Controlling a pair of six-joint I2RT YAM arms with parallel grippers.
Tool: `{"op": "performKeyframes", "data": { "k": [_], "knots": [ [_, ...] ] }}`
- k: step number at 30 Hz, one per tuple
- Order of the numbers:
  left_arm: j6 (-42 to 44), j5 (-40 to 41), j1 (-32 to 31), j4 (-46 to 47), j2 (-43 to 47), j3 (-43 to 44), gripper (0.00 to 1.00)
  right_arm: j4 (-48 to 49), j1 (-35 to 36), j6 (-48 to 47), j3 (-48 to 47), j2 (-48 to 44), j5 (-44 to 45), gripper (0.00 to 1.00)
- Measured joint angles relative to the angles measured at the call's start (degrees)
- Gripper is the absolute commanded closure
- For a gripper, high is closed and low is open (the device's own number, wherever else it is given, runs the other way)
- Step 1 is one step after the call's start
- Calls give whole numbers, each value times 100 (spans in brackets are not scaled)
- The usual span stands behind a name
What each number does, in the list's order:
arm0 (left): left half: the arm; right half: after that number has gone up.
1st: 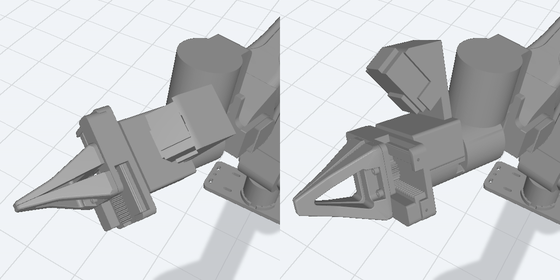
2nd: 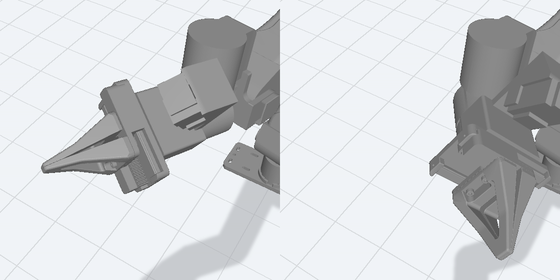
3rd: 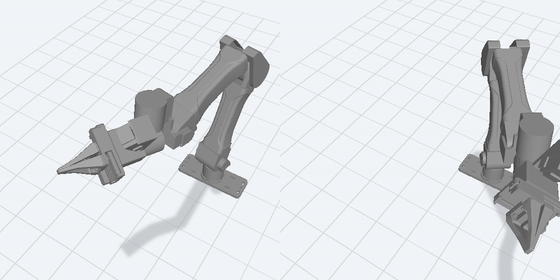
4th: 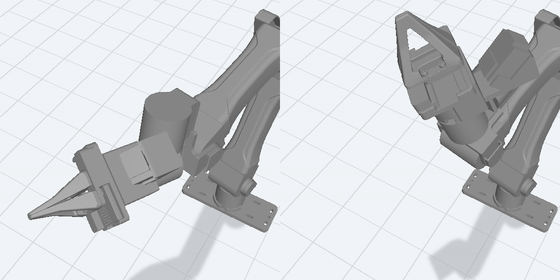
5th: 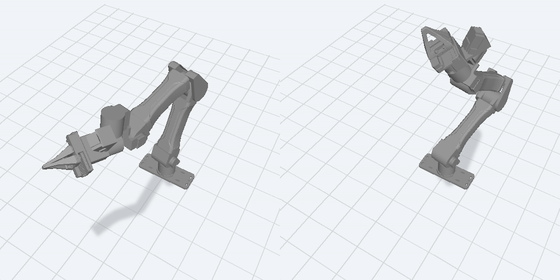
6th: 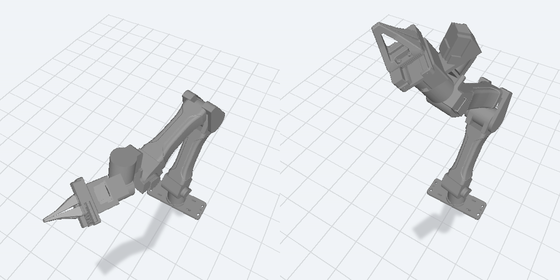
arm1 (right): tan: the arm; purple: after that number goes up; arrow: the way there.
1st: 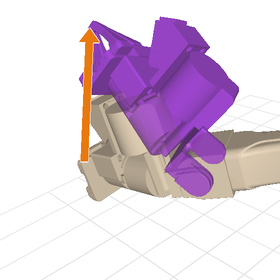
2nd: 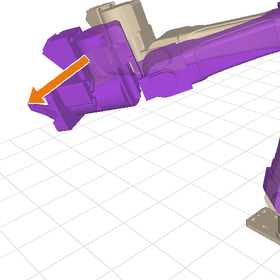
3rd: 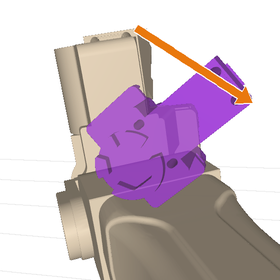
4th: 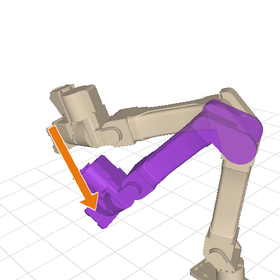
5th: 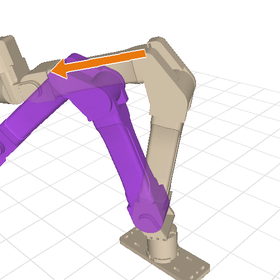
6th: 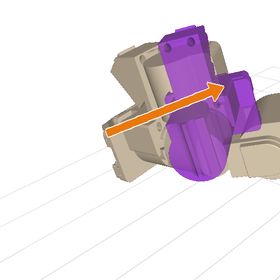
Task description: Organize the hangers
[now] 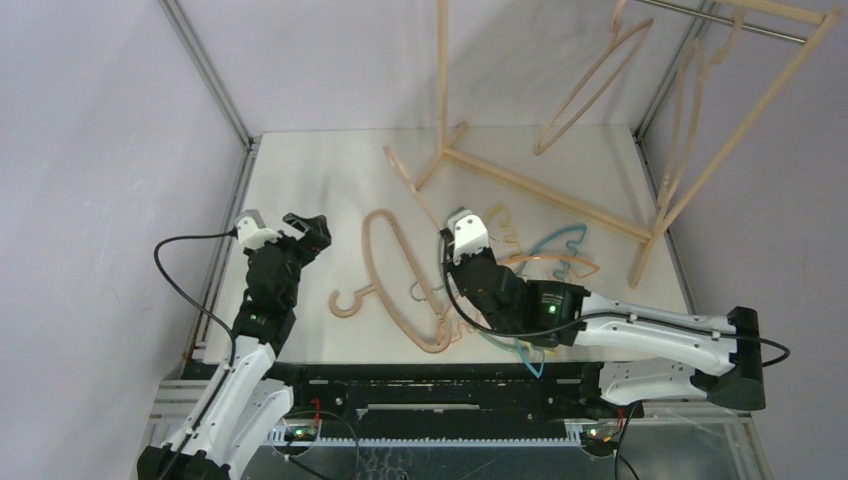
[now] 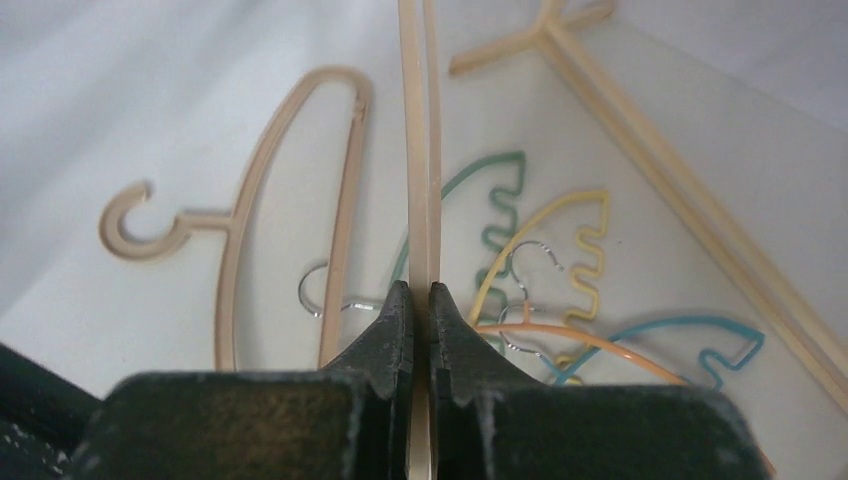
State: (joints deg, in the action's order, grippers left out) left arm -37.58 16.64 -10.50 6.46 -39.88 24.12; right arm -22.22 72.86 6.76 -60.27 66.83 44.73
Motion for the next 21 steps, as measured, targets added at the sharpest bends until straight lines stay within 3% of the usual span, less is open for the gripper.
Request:
{"op": "performKeyframes", "data": {
  "k": [6,13,21],
  "knots": [
    [-85,-61,-7,-138,-210,-7,1,426,238,-479,-236,-321,1139,100],
    [-151,-114,-15,-280,-179,-39,1,2295,166,-1899,-264,-306,2472,100],
    [-168,-236,-26,-275,-164,-46,0,3652,-581,-2551,-481,149,2802,100]
  ]
}}
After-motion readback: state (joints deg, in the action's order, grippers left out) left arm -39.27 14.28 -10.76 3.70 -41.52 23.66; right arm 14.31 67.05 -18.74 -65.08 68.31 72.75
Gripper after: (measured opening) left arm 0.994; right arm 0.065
